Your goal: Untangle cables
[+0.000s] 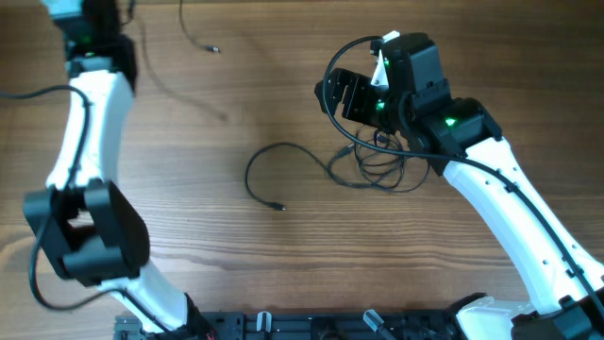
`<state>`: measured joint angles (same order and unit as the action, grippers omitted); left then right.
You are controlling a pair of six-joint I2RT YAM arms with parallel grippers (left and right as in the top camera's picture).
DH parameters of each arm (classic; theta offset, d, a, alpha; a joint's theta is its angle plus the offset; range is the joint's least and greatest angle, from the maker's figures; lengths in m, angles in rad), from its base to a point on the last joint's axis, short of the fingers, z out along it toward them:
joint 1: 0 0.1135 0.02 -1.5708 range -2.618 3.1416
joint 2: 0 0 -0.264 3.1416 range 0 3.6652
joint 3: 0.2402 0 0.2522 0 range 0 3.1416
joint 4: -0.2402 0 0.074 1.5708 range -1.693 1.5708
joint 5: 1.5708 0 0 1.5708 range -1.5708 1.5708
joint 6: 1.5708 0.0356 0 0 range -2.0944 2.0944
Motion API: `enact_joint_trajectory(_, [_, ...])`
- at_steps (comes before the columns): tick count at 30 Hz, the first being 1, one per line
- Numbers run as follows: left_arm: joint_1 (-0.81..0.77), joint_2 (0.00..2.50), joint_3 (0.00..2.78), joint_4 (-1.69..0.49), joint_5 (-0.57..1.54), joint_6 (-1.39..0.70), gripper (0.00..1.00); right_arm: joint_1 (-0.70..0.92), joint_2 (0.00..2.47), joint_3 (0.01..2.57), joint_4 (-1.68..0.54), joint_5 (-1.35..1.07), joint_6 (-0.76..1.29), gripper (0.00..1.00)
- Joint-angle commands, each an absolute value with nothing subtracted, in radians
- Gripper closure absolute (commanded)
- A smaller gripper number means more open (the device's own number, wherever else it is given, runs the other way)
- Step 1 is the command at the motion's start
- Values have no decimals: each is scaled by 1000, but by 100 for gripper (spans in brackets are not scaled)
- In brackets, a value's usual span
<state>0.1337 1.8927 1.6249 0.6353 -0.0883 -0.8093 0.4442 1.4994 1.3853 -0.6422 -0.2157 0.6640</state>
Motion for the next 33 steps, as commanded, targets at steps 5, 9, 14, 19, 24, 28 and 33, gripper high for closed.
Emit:
enact_joint_trajectory(5, [481, 2178, 1623, 557, -125, -418, 77, 451, 1500, 1397, -715, -203, 654, 0])
enact_joint_trajectory(9, [625, 2207, 1623, 466, -9, -419, 0, 451, 1500, 1397, -752, -202, 654, 0])
enact_joint_trajectory(14, [644, 2158, 1624, 423, 186, -419, 0, 451, 1500, 1397, -754, -203, 656, 0])
enact_joint_trajectory(19, [595, 2054, 1624, -158, 184, -446, 0, 451, 1500, 1396, -765, -202, 654, 0])
enact_joint_trajectory(24, [585, 2041, 1623, -654, -60, -531, 0, 451, 1500, 1396, -765, -203, 608, 0])
enact_joint_trajectory(28, [582, 2044, 1571, -854, -73, -532, 0, 451, 1500, 1396, -758, -202, 602, 0])
enact_joint_trajectory(33, [580, 2045, 1471, -775, -1, -532, 25, 451, 1500, 1396, -765, -203, 601, 0])
